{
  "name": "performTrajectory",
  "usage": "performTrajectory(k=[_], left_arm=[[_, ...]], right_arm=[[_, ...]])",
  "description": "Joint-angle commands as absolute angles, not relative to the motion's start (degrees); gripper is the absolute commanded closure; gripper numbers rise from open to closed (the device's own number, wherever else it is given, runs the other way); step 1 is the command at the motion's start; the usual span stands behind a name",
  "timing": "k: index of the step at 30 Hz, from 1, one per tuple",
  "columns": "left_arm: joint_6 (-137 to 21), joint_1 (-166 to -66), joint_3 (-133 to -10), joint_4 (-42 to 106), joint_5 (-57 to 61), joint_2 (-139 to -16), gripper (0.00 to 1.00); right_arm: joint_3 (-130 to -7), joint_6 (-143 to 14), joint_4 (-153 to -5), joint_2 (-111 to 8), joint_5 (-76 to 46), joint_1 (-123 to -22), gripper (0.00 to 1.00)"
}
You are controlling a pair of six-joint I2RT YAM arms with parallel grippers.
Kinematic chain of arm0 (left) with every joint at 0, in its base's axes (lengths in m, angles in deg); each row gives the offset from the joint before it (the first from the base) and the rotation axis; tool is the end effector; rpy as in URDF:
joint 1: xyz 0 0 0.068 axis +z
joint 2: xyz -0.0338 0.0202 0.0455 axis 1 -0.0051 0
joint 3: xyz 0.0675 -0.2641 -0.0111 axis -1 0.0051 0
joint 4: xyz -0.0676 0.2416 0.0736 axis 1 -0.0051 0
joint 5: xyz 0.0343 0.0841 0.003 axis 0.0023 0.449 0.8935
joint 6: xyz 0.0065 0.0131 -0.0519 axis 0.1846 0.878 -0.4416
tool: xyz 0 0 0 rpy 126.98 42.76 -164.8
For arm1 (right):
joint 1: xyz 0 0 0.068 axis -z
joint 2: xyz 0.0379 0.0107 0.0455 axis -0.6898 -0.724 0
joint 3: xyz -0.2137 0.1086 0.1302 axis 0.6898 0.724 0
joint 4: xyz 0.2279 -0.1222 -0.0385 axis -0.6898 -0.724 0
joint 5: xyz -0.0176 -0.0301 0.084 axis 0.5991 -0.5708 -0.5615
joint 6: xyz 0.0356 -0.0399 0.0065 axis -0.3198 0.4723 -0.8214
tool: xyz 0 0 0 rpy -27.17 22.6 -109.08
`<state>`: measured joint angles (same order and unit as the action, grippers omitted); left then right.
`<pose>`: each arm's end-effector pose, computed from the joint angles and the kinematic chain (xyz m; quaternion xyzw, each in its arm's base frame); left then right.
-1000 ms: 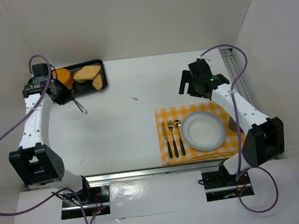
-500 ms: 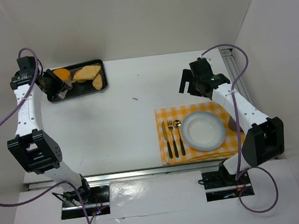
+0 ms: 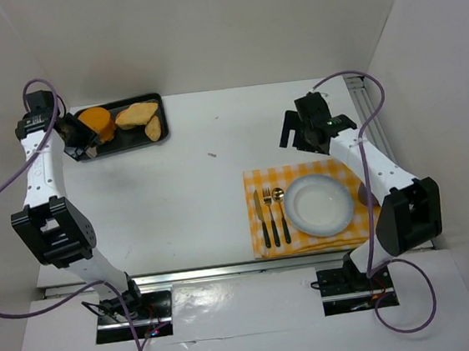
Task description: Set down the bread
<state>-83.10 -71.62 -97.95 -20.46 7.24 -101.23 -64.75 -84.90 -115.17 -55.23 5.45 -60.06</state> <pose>0.3574 0.1147 0.3497 -0.4275 0.8379 -0.0813 0.3296 0.3077 0.0827 0.2966 0.1237 0.9261 0.0324 0.3549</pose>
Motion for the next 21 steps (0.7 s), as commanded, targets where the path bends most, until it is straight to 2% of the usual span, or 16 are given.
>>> performTrajectory(k=[1, 21], left_arm=[[-84.1, -69.8, -100.2, -19.2, 9.8, -101.2, 0.43], [-85.2, -68.2, -110.2, -15.4, 5.9, -114.5, 0.42]], right_arm=[[-68.2, -84.2, -112.9, -55.7, 4.8, -59.7, 0.00], [-72.2, -84.2, -114.0, -59.0, 4.3, -59.7, 0.00]])
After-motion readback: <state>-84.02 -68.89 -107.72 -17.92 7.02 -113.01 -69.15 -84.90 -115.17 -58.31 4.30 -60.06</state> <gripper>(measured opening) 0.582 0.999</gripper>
